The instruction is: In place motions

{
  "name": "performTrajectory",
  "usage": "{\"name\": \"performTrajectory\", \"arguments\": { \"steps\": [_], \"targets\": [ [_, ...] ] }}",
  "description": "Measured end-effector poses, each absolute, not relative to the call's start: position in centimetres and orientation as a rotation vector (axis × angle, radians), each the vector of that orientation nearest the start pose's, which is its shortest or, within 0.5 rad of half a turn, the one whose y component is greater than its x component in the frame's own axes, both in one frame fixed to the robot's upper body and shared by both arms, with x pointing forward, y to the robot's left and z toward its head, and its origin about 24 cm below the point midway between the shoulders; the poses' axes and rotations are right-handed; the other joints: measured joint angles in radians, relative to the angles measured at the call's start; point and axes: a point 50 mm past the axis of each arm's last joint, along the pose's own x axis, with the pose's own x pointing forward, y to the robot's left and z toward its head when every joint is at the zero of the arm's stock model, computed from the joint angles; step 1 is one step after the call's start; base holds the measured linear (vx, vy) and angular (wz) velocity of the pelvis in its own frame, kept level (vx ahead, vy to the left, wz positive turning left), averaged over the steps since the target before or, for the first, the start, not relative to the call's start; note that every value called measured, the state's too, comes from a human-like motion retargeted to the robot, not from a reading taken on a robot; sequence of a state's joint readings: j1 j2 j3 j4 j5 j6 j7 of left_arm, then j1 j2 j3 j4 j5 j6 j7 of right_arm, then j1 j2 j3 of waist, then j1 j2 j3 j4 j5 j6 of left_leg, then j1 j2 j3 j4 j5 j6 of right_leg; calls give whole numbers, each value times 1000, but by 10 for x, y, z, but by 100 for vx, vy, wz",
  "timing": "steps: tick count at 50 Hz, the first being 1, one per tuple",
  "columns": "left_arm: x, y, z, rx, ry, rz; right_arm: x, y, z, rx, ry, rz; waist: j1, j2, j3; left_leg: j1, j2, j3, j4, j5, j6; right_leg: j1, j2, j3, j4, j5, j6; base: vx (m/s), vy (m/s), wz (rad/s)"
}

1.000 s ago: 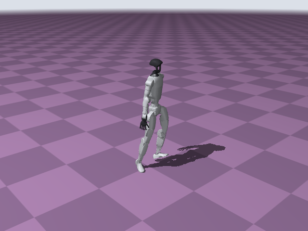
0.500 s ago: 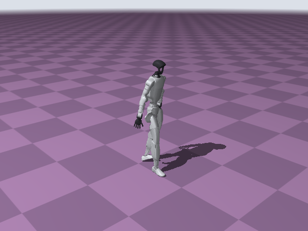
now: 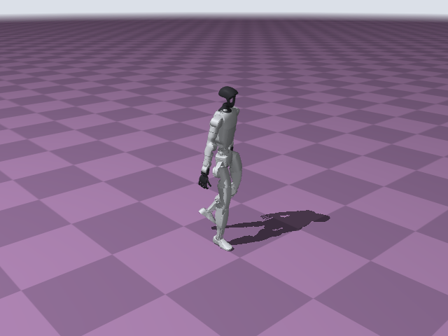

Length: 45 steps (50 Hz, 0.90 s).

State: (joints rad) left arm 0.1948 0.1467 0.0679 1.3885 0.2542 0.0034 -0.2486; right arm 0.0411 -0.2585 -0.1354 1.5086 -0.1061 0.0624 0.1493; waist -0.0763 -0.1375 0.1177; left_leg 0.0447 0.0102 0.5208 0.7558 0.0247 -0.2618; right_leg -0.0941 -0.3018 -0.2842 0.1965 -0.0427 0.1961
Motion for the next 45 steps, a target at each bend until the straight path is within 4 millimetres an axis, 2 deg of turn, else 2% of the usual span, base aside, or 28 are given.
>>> {"name": "performTrajectory", "arguments": {
  "steps": [2, 5, 6, 9, 12, 13, 15, 18, 20, 23, 25, 27, 28, 29, 32, 35, 39, 40, 43, 45],
  "targets": [
    [-26, 205, -176, 103, 1586, -190, 25, -250, -168, -127, 1559, -69, 37, 17, 14, -107, -25, -33, 18, -89, 0, 43, 32, -6, -24, -14, 5, 51, -28, -34],
    [-22, 207, -176, 121, 1570, -178, 64, -251, -164, -271, 1465, 24, 100, 62, 37, -240, -2, -54, -36, -240, 12, 125, 120, -7, -70, -35, -2, 59, -34, -54],
    [-24, 206, -176, 111, 1573, -177, 76, -251, -162, -317, 1429, 55, 115, 71, 37, -282, -14, -55, -97, -290, 47, 144, 134, -9, -79, -42, 2, 62, -24, -34],
    [-35, 200, -176, 59, 1598, -167, 108, -249, -156, -438, 1323, 142, 173, 83, 37, -387, -53, -48, -310, -461, 181, 205, 163, -11, -105, -68, 18, 64, -16, -33],
    [-48, 193, -176, -12, 1637, -136, 137, -242, -148, -523, 1218, 207, 219, 62, 40, -471, -103, -34, -529, -639, 375, 269, 160, -14, -132, -93, 40, 65, -15, -29],
    [-53, 191, -176, -32, 1653, -123, 145, -238, -146, -539, 1188, 222, 223, 49, 39, -491, -123, -30, -609, -669, 444, 290, 151, -28, -139, -100, 52, 80, -22, -7],
    [-67, 189, -174, -64, 1699, -91, 154, -227, -145, -547, 1144, 250, 236, 18, 25, -504, -120, 39, -735, -696, 524, 323, 141, -48, -147, -116, 63, 89, -28, -16],
    [-94, 186, -169, -114, 1802, -55, 151, -208, -150, -507, 1132, 305, 271, 24, -35, -544, -42, 99, -698, -697, 434, 326, 207, -38, -128, -101, 66, 92, -12, -59],
    [-110, 182, -164, -162, 1871, -33, 140, -197, -155, -472, 1155, 346, 313, 13, -75, -540, 41, 224, -611, -624, 407, 329, 233, -24, -110, -46, 66, 89, -21, -104],
    [-124, 179, -159, -245, 1937, 28, 107, -192, -166, -424, 1258, 387, 333, 15, -148, -612, 138, 18, -492, -519, 310, 330, 288, -74, -53, 143, 66, 43, -35, -44],
    [-129, 177, -157, -302, 1951, 89, 75, -193, -174, -410, 1371, 391, 344, 18, -210, -612, 148, -38, -473, -535, 257, 307, 289, -163, 34, 323, 66, 39, -19, 1],
    [-123, 178, -159, -339, 1919, 135, 45, -200, -177, -394, 1485, 374, 333, 49, -232, -569, 162, -52, -454, -571, 218, 299, 257, -268, 170, 467, 66, 32, 14, 72],
    [-115, 178, -162, -350, 1888, 146, 34, -204, -177, -385, 1534, 366, 329, 73, -224, -526, 155, -58, -442, -608, 202, 300, 241, -298, 250, 511, 66, 60, 35, 98],
    [-105, 179, -165, -356, 1851, 150, 25, -209, -176, -380, 1576, 361, 327, 91, -207, -475, 142, -65, -440, -637, 184, 291, 220, -299, 339, 502, 66, 108, 47, 94],
    [-72, 184, -173, -339, 1735, 119, 2, -224, -173, -385, 1683, 343, 294, 121, -157, -329, 59, -109, -454, -699, 153, 260, 118, -304, 543, 400, 66, 110, 46, 118],
    [-36, 201, -176, -249, 1615, 69, -9, -231, -172, -402, 1704, 286, 227, 132, -150, -240, 19, -130, -491, -708, 127, 120, 161, -220, 582, 328, 66, 129, 2, 125],
    [13, 232, -171, -51, 1466, 8, -11, -233, -173, -338, 1652, 178, 136, 123, -123, -132, -53, -198, -548, -707, 103, -75, 252, -67, 412, 277, 54, 49, -8, 135],
    [24, 240, -169, 0, 1434, -6, -11, -233, -173, -312, 1641, 152, 114, 113, -109, -91, -88, -216, -572, -705, 106, -107, 254, -32, 350, 259, 36, 108, -11, 142],
    [53, 261, -160, 140, 1366, -28, -11, -230, -173, -234, 1617, 100, 49, 89, -77, 20, -147, -263, -626, -706, 95, -189, 248, 0, 100, 205, -110, 50, -12, 148],
    [66, 272, -155, 209, 1342, -35, -12, -228, -174, -194, 1613, 80, 6, 92, -57, 93, -153, -307, -653, -705, 73, -235, 238, -13, -54, 129, -214, 101, -35, 155]
  ]
}}
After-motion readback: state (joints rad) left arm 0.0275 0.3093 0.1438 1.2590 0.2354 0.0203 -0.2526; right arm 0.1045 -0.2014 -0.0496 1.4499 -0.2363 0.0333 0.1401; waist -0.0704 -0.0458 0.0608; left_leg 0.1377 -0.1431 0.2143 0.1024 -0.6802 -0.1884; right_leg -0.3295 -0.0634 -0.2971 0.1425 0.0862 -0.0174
